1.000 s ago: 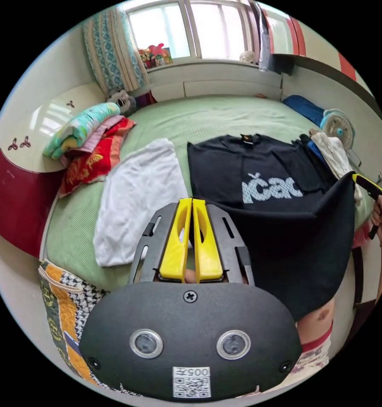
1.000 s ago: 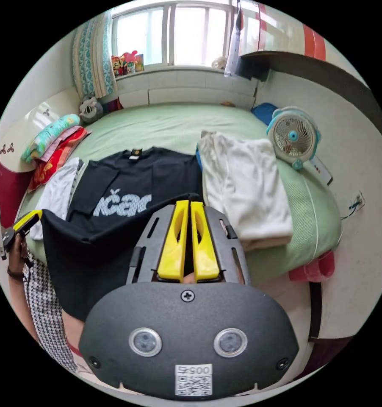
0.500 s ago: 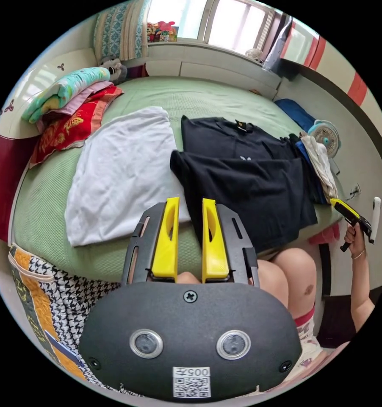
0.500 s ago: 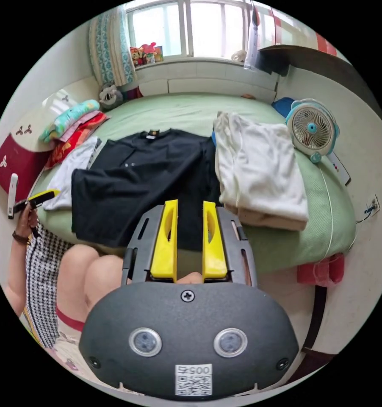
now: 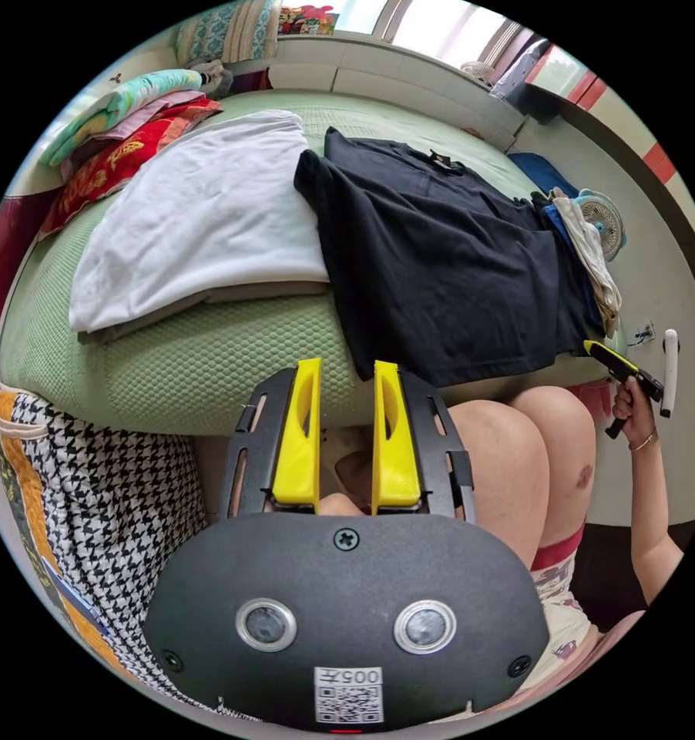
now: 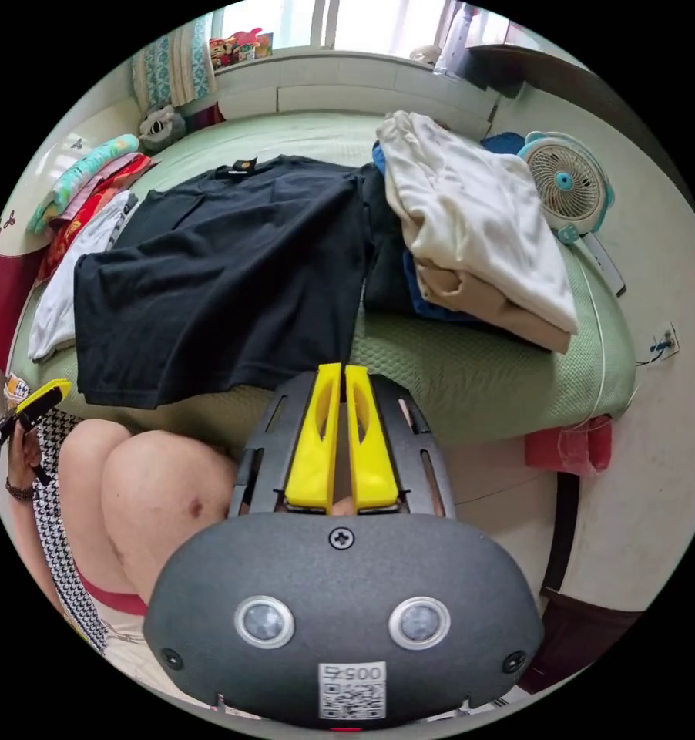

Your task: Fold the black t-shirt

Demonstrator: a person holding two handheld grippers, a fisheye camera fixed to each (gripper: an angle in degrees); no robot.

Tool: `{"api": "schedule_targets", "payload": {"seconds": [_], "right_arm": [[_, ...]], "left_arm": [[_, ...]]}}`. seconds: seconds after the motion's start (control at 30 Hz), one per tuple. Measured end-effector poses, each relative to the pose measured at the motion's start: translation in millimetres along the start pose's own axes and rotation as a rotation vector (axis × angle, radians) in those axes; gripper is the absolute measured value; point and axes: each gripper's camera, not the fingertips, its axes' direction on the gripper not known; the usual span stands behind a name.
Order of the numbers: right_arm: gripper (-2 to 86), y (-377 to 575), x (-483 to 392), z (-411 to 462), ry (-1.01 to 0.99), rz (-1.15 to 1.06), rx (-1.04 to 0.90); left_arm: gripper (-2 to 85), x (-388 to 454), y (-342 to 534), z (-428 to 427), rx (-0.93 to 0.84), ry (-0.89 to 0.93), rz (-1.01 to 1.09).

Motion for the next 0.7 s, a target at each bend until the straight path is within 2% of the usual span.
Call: {"api": "schedule_targets", "payload": {"seconds": [0.27,0.37,0.6,0.7], "right_arm": [[-1.6,31,25,-21,-0.029,0.079,0.016],[-1.6,47,22,-25,-0.055,0.084,0.027],[-1.6,72,30,-70,-0.051,0.064,0.102],[-1.6,84,33,-105,-0.050,0.027,0.151]], "left_arm": [[10.0,13,10,8,0.000,-0.084,-0.033],[5.2,13,22,-3,-0.002,-0.082,-0.064],[1.7,13,68,-80,0.107,-0.193,0.009],[1.2,9,94,-125,0.170,-0.172,0.020]]}}
